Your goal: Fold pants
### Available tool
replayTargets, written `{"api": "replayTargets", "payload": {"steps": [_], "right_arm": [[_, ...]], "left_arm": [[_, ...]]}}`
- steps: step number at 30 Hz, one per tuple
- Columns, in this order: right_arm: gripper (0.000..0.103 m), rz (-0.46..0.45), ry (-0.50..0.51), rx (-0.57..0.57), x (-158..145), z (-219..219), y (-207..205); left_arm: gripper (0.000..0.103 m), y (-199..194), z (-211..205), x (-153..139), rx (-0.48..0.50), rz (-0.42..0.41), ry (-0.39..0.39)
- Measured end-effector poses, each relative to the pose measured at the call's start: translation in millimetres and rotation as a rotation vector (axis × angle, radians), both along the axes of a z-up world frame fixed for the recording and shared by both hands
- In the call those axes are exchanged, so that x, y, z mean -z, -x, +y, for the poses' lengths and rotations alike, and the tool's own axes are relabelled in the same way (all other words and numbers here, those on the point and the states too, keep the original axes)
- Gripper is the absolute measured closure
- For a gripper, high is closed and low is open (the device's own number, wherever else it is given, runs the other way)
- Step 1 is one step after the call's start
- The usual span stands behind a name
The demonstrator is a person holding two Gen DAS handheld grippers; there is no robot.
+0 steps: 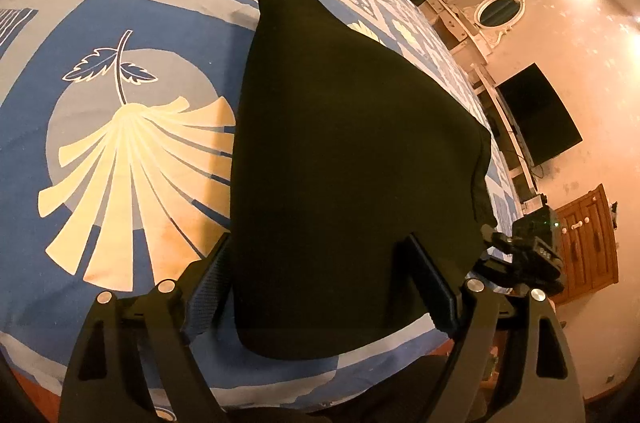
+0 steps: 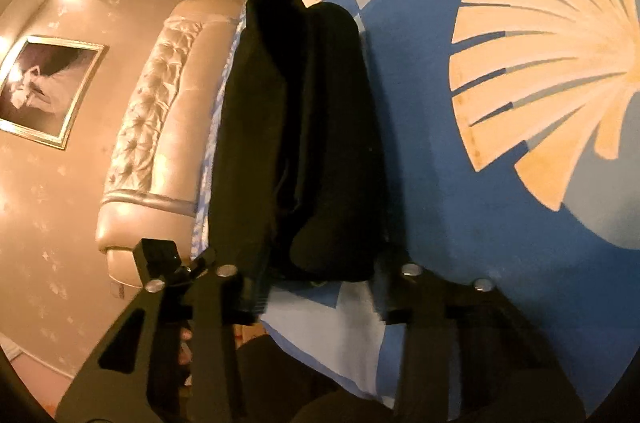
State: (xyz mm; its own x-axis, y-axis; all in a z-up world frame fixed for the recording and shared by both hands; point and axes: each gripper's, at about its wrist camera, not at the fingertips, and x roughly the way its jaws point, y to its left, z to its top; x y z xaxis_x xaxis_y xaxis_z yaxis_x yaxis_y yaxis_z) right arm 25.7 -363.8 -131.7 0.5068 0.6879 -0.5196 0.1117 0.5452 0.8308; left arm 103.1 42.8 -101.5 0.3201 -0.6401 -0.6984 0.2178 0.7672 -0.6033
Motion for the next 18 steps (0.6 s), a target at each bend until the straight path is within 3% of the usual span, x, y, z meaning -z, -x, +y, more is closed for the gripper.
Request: {"api": "replayTargets", "payload": {"steps": [6, 10, 14, 18], "right_arm": [[0.074, -0.027, 0.0, -0.021, -6, -3, 4], [0.074, -0.037, 0.004, -0.033, -9, -5, -1], [0.076, -0.067, 0.024, -0.045, -20, -4, -3], [0.074, -0.029, -0.004, -0.052, 0, -8, -6]], "left_arm": [[0.032, 6, -4, -4, 0.027, -0.032, -0.053], [0.037, 5, -1, -3, 0.011, -0.017, -0.048], [0.037, 5, -2, -2, 0.012, -0.014, -0.046], [0.036, 6, -3, -1, 0.019, -0.029, -0.045]]}}
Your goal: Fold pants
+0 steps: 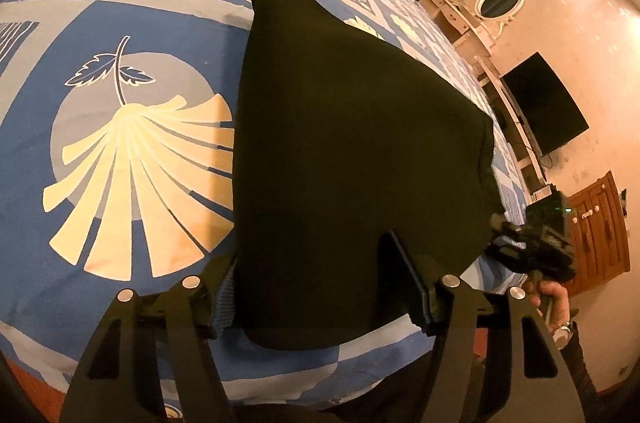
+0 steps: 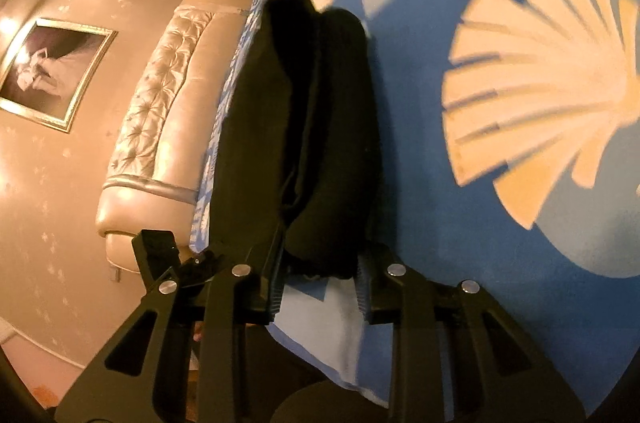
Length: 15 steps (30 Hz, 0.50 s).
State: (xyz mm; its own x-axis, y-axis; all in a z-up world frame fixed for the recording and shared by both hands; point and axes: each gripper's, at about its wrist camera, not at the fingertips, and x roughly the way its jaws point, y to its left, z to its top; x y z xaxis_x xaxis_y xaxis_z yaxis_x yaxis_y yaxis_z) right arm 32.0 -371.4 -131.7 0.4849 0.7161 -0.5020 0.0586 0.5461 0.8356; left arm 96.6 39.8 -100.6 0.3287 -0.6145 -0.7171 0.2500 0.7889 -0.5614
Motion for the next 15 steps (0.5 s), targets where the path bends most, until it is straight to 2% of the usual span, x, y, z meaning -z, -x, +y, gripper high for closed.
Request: {"api": "replayTargets", "payload": {"steps": [1, 4, 6, 7, 11, 15], "right_arm": [[0.072, -0.008, -0.015, 0.006, 0, -2, 2], [0.059, -0.013, 0.005, 0.014, -6, -2, 7], [0.044, -0.011, 0.038, 0.036, -13, -7, 13], [0.041, -0.01, 0.062, 0.049, -17, -9, 17], [0.024, 0.002, 0.231, 0.072, -36, -5, 30], [0.021, -0.033, 0.45, 0.06, -60, 19, 41]], "left_arm": [[0.034, 1, 0, 0, 0.002, -0.007, 0.001], [0.03, 2, 2, -1, -0.007, -0.013, 0.015], [0.026, 2, 0, -3, -0.006, -0.015, -0.001], [0.024, 3, -2, -4, -0.005, -0.021, -0.023], [0.021, 6, -7, -14, -0.007, -0.045, -0.118], [0.021, 15, -12, -32, -0.027, -0.114, -0.233]]}}
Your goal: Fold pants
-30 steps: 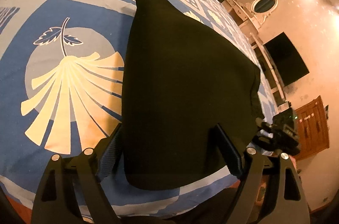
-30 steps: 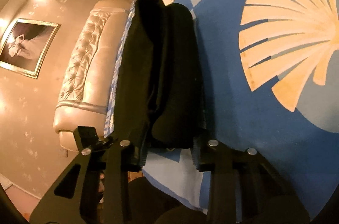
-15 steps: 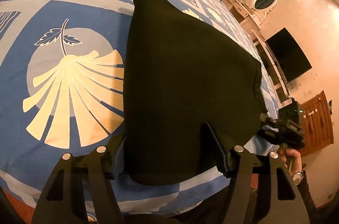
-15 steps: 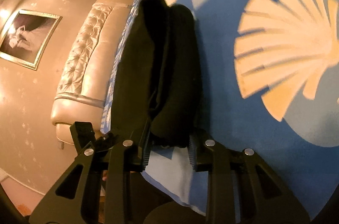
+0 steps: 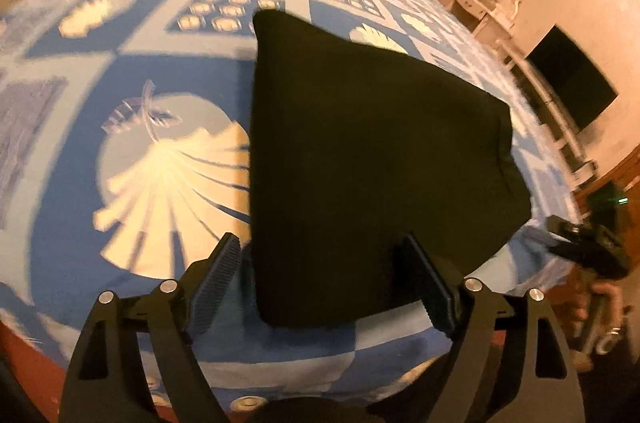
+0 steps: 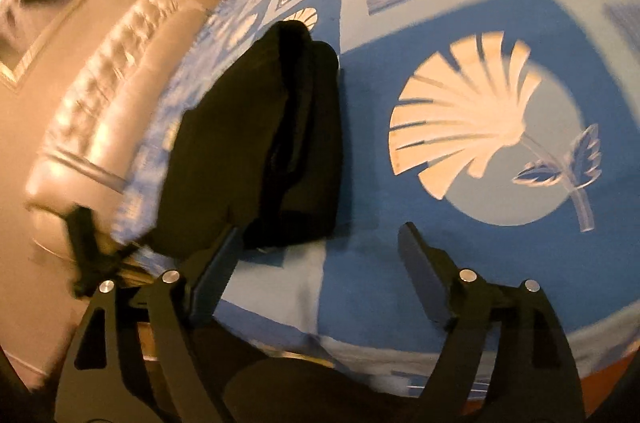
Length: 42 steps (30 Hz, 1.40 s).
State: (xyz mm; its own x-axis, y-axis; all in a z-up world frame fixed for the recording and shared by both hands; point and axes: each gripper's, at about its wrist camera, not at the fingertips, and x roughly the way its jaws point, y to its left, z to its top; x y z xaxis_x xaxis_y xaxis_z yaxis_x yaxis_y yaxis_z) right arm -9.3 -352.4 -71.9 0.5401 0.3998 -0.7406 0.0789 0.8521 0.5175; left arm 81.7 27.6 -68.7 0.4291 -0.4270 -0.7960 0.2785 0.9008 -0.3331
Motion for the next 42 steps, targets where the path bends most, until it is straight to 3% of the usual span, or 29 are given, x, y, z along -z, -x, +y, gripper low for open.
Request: {"api": "replayTargets", "payload": {"steps": [3, 6, 11, 15, 19, 29, 42], "right_arm": [[0.019, -0.058, 0.154, -0.019, -20, 26, 9], [0.013, -0.135, 0.235, -0.023, -33, 50, 25], [0.012, -0.221, 0.269, 0.007, -44, 83, 46], [0.011, -0.278, 0.308, 0.035, -45, 107, 59], [0.01, -0.299, 0.351, 0.041, -42, 122, 63], [0.009, -0.311, 0.399, 0.051, -34, 131, 71], [0.008, -0.332, 0.441, 0.052, -33, 135, 76]], "left_arm": [[0.021, 12, -3, -17, -0.021, -0.064, -0.054], [0.021, 29, -3, -35, -0.058, -0.138, -0.064], [0.021, 55, -4, -52, -0.1, -0.199, -0.11], [0.019, 71, -7, -59, -0.096, -0.231, -0.196], [0.019, 81, -5, -69, -0.101, -0.287, -0.194], [0.019, 80, -1, -71, -0.151, -0.28, -0.163], [0.018, 79, -5, -73, -0.168, -0.276, -0.215]]}}
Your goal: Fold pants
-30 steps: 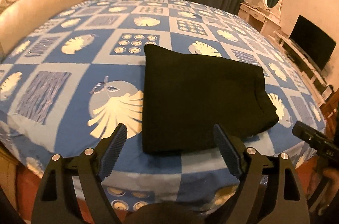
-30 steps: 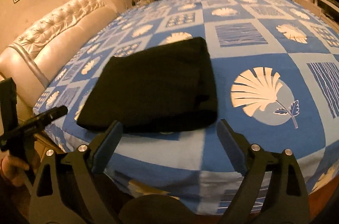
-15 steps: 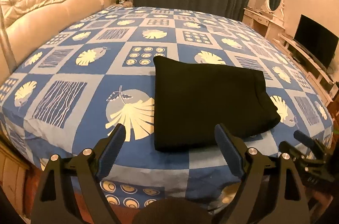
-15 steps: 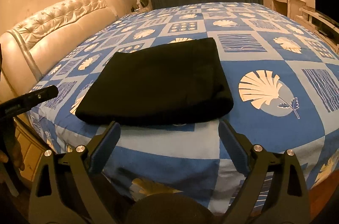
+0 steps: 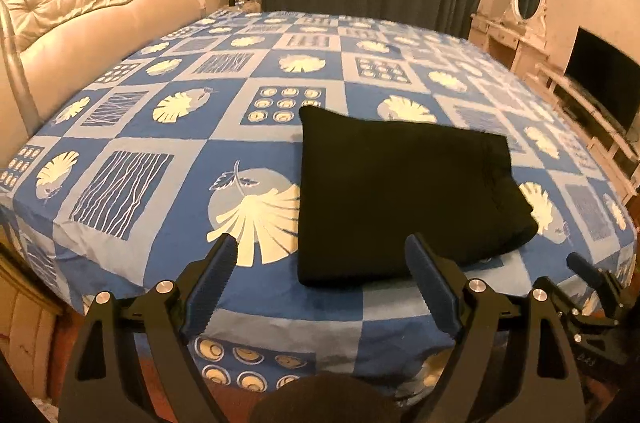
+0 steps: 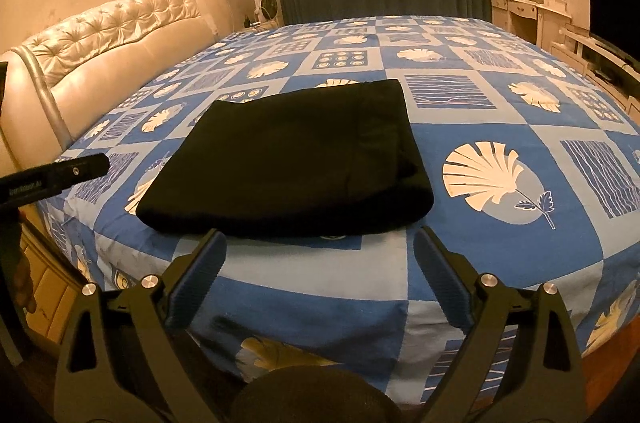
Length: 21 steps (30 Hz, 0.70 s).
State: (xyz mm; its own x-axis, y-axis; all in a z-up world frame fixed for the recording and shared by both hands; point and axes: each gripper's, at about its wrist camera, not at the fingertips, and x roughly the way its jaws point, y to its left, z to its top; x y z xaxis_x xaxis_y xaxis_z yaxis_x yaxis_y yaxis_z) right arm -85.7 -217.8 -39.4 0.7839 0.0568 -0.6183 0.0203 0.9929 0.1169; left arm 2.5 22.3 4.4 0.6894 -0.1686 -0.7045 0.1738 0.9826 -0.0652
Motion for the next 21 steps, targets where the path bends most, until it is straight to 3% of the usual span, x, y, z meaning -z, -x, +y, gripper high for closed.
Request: {"api": "replayTargets", "payload": {"steps": [6, 15, 21], "right_arm": [[0.008, -0.001, -0.008, 0.007, 1, -2, 1], [0.008, 0.001, -0.013, 0.011, 1, -4, 1], [0.008, 0.001, -0.014, 0.012, 1, -4, 1]], "left_arm": [[0.018, 6, -2, -5, -0.012, -0.059, -0.037], [0.015, 7, -7, -7, -0.038, -0.077, -0.072], [0.015, 17, -16, -13, -0.109, -0.168, -0.189]]}}
